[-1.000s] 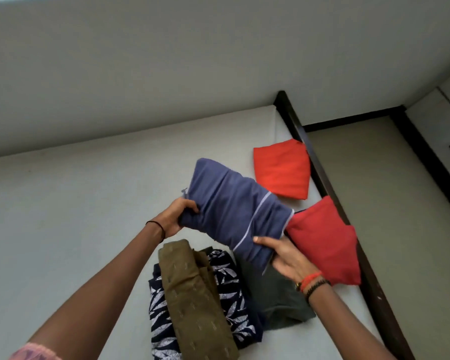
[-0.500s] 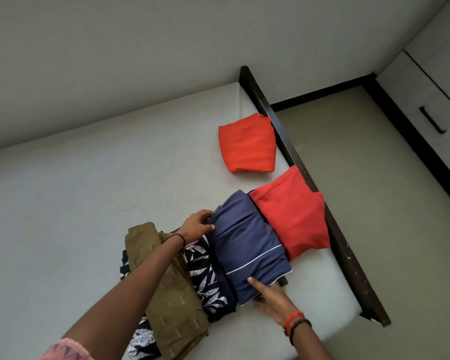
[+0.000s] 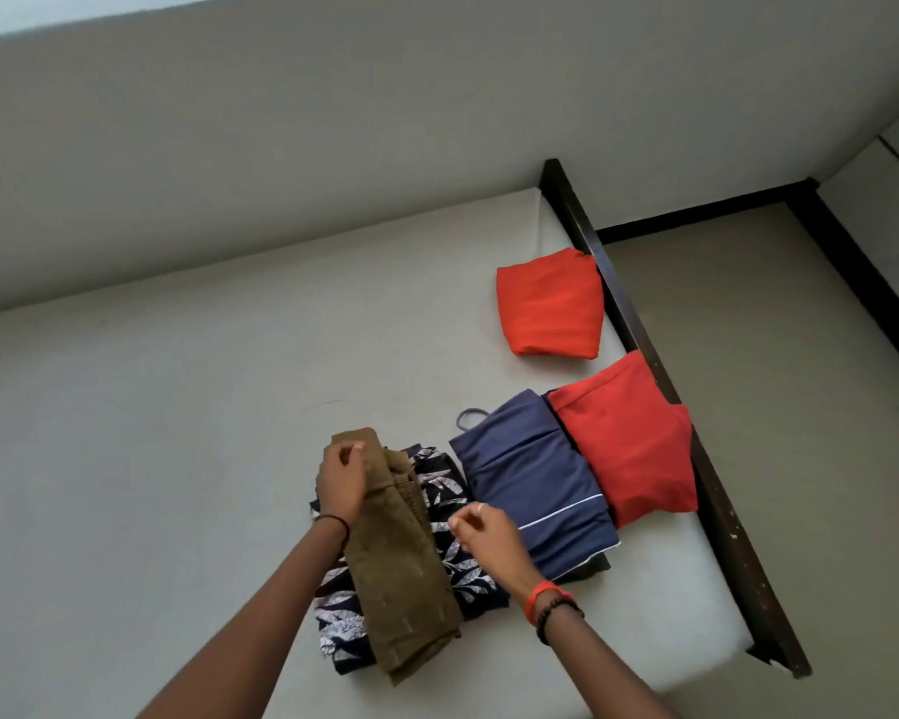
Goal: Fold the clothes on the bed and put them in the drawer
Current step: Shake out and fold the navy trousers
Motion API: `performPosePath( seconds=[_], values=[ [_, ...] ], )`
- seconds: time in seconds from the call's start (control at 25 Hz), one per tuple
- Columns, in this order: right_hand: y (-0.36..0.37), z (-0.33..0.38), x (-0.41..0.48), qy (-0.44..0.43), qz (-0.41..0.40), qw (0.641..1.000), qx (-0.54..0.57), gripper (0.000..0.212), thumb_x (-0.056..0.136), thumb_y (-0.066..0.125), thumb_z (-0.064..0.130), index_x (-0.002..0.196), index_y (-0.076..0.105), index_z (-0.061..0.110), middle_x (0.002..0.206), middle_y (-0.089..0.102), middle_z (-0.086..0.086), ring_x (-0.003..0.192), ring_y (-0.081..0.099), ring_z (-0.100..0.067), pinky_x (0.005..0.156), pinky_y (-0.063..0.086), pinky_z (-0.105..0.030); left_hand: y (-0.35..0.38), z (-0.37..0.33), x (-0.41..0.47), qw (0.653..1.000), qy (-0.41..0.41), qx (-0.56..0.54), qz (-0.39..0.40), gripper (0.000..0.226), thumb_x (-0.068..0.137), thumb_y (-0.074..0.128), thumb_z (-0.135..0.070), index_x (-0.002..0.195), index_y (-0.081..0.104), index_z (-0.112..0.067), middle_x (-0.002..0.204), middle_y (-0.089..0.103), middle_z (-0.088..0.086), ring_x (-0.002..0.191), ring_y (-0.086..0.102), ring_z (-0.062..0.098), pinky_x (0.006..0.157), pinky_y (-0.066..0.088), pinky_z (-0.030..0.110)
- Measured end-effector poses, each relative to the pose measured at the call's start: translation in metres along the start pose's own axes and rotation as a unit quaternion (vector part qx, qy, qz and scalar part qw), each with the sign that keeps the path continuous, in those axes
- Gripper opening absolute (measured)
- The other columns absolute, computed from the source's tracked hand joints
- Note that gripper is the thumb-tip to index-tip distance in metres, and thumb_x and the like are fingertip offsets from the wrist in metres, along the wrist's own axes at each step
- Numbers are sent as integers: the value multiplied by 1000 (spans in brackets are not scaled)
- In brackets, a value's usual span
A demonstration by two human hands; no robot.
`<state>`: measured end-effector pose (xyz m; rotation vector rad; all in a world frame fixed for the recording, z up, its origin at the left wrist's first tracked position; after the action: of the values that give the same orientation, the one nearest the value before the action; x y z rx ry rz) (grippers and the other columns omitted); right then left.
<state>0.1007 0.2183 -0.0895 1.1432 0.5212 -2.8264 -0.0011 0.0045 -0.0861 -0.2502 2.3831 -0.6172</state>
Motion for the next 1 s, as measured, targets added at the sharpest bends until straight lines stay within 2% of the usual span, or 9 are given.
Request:
performPosePath(
  seconds=[0.08, 0.16, 0.32, 0.44, 0.6, 0.72, 0.84, 0.92, 1.0],
  values=[
    [30, 14, 2, -16, 15, 1000, -3, 8, 87, 65, 17, 84, 59, 21, 76, 60, 7, 71, 54, -7, 70, 45, -19, -5, 28, -15, 999, -38, -13, 12, 13, 97, 50, -18, 95, 60, -9, 82, 64, 8, 84, 63, 32, 81, 51, 41],
    [56, 17, 7, -14, 32, 999, -14, 15, 86, 68, 20, 94, 56, 19, 81, 54, 4, 70, 48, -4, 68, 41, -14, -1, 56, -29, 996, -74, -6, 50, 12, 96, 50, -13, 95, 60, -8, 83, 63, 9, 72, 58, 21, 70, 48, 32],
    [73, 13, 16, -26, -22, 991, -127, 34, 83, 70, 26, 109, 51, 15, 109, 49, -4, 100, 51, -18, 92, 43, -28, 8, 82, -41, 993, -81, -3, 80, 7, 94, 55, -14, 99, 59, -11, 101, 63, 9, 87, 59, 19, 81, 47, 33],
    [72, 7, 12, 12, -79, 976, -201, 52, 83, 70, 31, 125, 45, 11, 124, 47, -8, 118, 47, -27, 97, 41, -37, 8, 80, -44, 996, -66, -2, 63, 16, 91, 61, -16, 103, 57, -6, 96, 59, 6, 90, 56, 20, 71, 44, 20],
    [71, 2, 11, 29, -88, 976, -195, 47, 82, 72, 31, 117, 49, 11, 123, 49, -9, 117, 49, -27, 97, 42, -34, -9, 75, -49, 995, -67, 68, -29, 39, 87, 67, -22, 118, 53, -4, 123, 48, 18, 110, 52, 30, 94, 44, 38],
    [72, -5, 20, 71, -57, 987, -135, 61, 74, 78, 38, 118, 48, 9, 123, 54, -11, 118, 50, -30, 99, 42, -34, -20, 80, -49, 991, -121, 33, -43, 64, 82, 72, -26, 132, 39, -4, 137, 37, 20, 124, 43, 37, 102, 38, 45],
    [73, -12, 32, 99, -16, 991, -85, 67, 70, 82, 38, 118, 48, 7, 118, 59, -10, 113, 56, -28, 93, 44, -31, -16, 86, -37, 988, -142, -52, -13, 76, 77, 77, -29, 135, 35, -4, 136, 44, 19, 123, 48, 35, 102, 41, 45],
    [72, -16, 36, 109, 2, 992, -62, 65, 68, 83, 37, 115, 49, 8, 110, 59, -5, 107, 59, -24, 87, 45, -27, -12, 86, -32, 987, -138, -85, 11, 73, 76, 78, -30, 132, 40, -4, 130, 52, 16, 116, 54, 33, 99, 46, 46],
    [73, -24, 38, 125, 25, 992, -11, 69, 61, 87, 39, 112, 51, 9, 110, 62, -5, 101, 62, -22, 89, 51, -32, -7, 83, -32, 983, -139, -114, 44, 61, 78, 77, -28, 126, 48, -5, 123, 59, 12, 107, 59, 29, 93, 50, 43]
  ],
)
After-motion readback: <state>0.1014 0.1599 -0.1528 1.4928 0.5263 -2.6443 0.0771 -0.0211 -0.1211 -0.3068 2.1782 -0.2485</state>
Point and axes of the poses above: each hand's wrist, its own x-axis towards the middle knuckle, its own y-axis out of the palm, z = x × y, the point moved 8 cm from there along x, towards the middle knuckle
